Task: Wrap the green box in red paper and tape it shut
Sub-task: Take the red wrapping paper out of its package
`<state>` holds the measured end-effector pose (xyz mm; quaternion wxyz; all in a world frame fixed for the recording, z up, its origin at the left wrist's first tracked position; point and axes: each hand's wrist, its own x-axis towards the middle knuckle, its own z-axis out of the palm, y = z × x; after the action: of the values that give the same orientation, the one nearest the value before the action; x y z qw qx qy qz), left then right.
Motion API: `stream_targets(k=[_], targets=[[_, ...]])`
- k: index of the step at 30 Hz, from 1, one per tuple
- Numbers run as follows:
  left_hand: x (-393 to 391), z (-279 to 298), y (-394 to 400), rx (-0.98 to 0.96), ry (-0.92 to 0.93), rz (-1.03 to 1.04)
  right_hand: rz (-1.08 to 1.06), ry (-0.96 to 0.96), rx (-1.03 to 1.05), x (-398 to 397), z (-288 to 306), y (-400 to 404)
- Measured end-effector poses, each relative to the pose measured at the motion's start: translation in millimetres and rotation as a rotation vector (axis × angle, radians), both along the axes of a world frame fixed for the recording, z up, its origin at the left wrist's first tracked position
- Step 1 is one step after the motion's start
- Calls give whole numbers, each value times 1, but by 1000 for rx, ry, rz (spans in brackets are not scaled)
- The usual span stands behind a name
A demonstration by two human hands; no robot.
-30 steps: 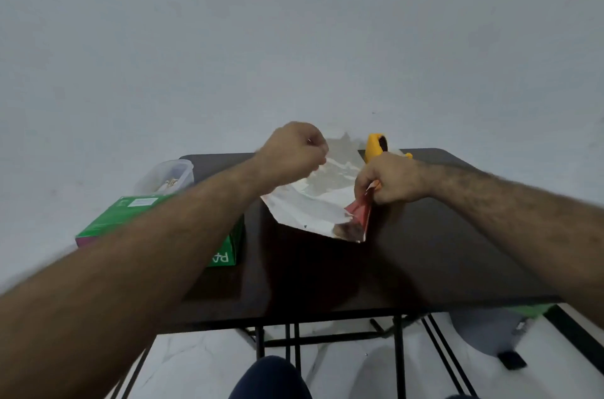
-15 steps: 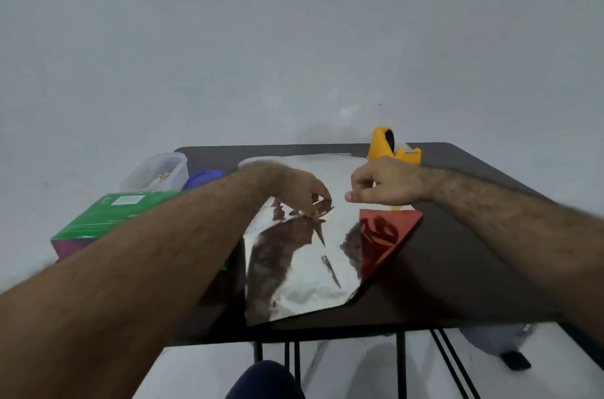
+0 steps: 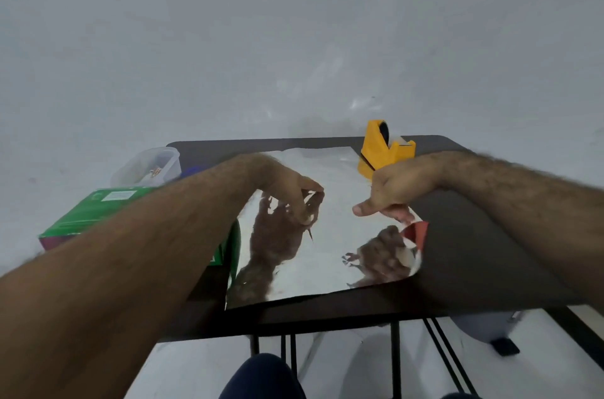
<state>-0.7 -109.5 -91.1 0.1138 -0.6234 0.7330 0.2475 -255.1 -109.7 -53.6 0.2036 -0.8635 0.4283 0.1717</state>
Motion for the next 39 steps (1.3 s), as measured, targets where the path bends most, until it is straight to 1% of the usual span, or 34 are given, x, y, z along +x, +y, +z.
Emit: stream_targets(k=[4, 5, 9, 13, 15, 17, 19, 21, 24, 28, 31, 33, 35, 39], targets=[[2, 0, -1, 3, 17, -6, 12, -322, -248, 7, -7, -6], [3, 0, -2, -8, 35, 3, 25, -343, -271, 10, -8, -7], [4, 0, -2, -16, 61, 20, 86, -135, -180, 19, -23, -12], [10, -3, 6, 12, 100, 39, 101, -69, -108, 28, -39, -7], [15, 0, 12, -61, 83, 27, 68, -105, -49, 28, -41, -2], [22, 13, 26, -170, 44, 11, 53, -157, -111, 29, -38, 2], [29, 30, 48, -241, 52, 17, 49, -218, -183, 35, -36, 8], [37, 47, 74, -261, 78, 37, 53, -268, -195, 46, -37, 17], [59, 63, 115, -263, 94, 66, 79, -287, -208, 70, -45, 35], [99, 76, 162, -205, -20, 145, 88, -321, -231, 93, -53, 59], [131, 74, 181, -175, -147, 211, 83, -304, -263, 102, -59, 69], [140, 68, 186, -157, -211, 234, 86, -247, -289, 107, -61, 75], [142, 58, 188, -160, -206, 246, 99, -183, -296, 112, -63, 80], [149, 49, 188, -279, -145, 218, 86, -156, -279, 117, -67, 85]])
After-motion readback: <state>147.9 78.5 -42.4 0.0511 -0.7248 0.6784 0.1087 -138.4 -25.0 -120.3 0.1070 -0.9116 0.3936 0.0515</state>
